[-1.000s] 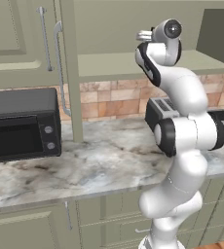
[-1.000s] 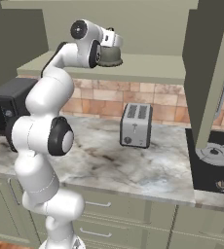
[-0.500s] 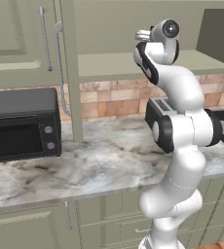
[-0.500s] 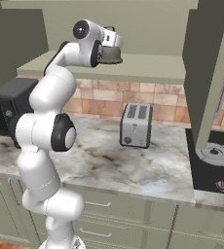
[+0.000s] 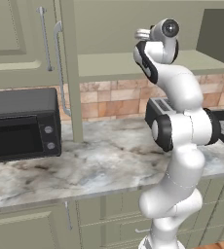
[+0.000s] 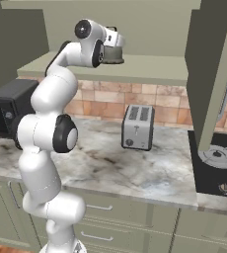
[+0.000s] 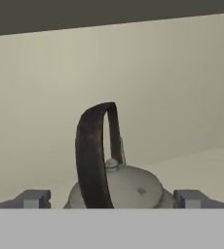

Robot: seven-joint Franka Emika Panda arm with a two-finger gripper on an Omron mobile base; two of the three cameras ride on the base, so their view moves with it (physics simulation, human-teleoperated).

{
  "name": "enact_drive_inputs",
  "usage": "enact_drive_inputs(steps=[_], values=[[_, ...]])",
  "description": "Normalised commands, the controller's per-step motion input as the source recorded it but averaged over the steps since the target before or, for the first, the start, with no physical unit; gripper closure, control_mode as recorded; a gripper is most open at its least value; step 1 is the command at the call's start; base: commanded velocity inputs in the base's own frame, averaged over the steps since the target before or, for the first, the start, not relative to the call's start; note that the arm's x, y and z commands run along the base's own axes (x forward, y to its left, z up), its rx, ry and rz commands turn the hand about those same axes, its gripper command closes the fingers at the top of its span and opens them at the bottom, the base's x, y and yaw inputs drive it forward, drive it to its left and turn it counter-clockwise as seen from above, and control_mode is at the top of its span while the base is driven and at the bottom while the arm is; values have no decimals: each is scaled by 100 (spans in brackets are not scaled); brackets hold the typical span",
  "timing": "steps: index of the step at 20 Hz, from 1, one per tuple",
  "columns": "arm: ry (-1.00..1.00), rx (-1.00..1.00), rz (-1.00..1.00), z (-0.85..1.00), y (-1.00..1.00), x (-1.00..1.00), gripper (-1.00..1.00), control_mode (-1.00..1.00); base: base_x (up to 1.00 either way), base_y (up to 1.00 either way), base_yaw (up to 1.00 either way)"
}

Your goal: Open the cabinet, pick the kettle from the cabinet, and place it in the sink.

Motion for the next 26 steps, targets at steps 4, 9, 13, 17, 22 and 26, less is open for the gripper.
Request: enact_drive_inputs(steps=[4, 9, 13, 17, 22, 26], values=[[-9, 0, 0, 1, -4, 0, -100, -100, 0, 0, 0], [-10, 0, 0, 0, -4, 0, 100, -100, 0, 0, 0], [-13, 0, 0, 0, -3, 0, 100, -100, 0, 0, 0], [-9, 0, 0, 0, -8, 0, 100, -100, 0, 0, 0], [-8, 0, 0, 2, -8, -9, 100, -100, 0, 0, 0], [0, 1, 0, 6, -1, -17, 100, -100, 0, 0, 0]])
